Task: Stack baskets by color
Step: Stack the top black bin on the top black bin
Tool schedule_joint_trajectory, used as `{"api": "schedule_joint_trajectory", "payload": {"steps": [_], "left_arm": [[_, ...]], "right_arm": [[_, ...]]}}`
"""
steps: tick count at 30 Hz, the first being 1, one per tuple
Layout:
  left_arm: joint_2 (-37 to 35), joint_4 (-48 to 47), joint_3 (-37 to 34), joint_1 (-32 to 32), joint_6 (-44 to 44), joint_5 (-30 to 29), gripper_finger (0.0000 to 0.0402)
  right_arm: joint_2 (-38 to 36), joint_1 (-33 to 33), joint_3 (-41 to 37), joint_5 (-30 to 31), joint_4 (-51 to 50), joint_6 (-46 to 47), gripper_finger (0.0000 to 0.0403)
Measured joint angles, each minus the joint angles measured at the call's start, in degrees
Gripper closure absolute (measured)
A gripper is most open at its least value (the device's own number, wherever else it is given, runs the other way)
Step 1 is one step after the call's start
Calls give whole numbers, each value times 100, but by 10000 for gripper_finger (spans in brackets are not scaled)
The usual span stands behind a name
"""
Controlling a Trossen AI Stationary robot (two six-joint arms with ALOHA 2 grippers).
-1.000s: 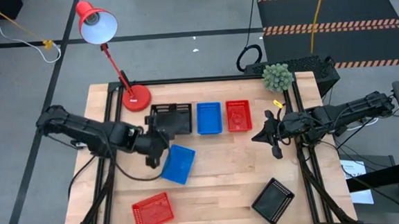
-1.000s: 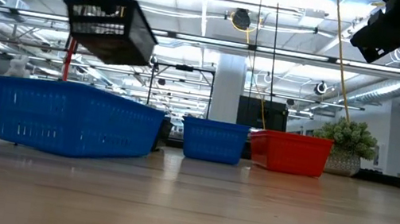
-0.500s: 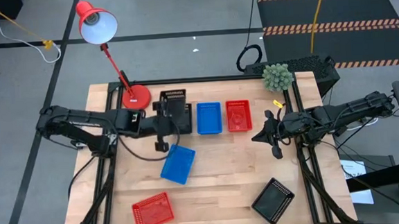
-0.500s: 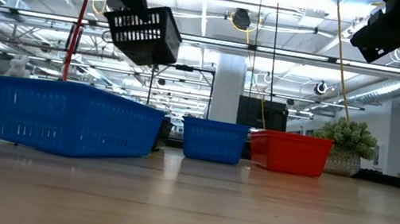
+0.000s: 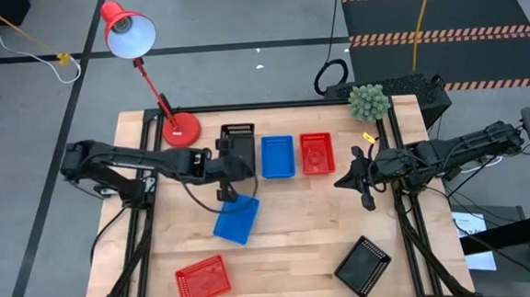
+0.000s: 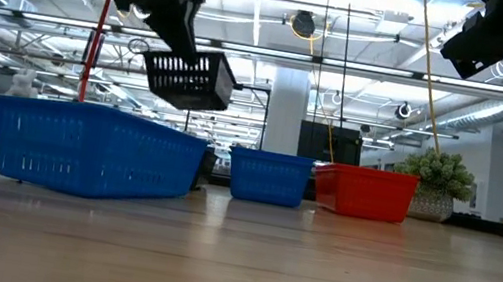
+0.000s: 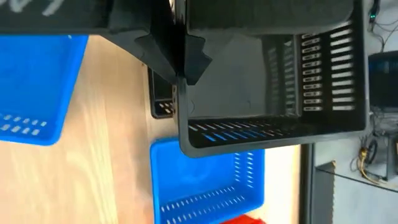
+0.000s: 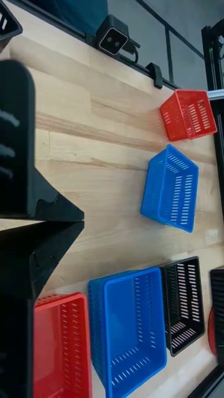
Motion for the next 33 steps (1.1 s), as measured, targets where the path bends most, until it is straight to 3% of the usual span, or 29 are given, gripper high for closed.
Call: {"api": "schedule_joint_trajectory", "payload": {"steps": [15, 22, 28, 33], "left_arm": [[939, 274, 0, 134, -273, -2, 382], [1084, 236, 0, 137, -291, -2, 394], [1075, 219, 0, 142, -271, -3, 377], [1118, 318, -114, 256, -260, 146, 393]], "right_arm": [[1, 1, 0, 0, -4, 0, 403], [1, 0, 0, -2, -4, 11, 403], [1, 1, 0, -2, -4, 24, 403], [1, -1, 0, -2, -4, 24, 403]]}}
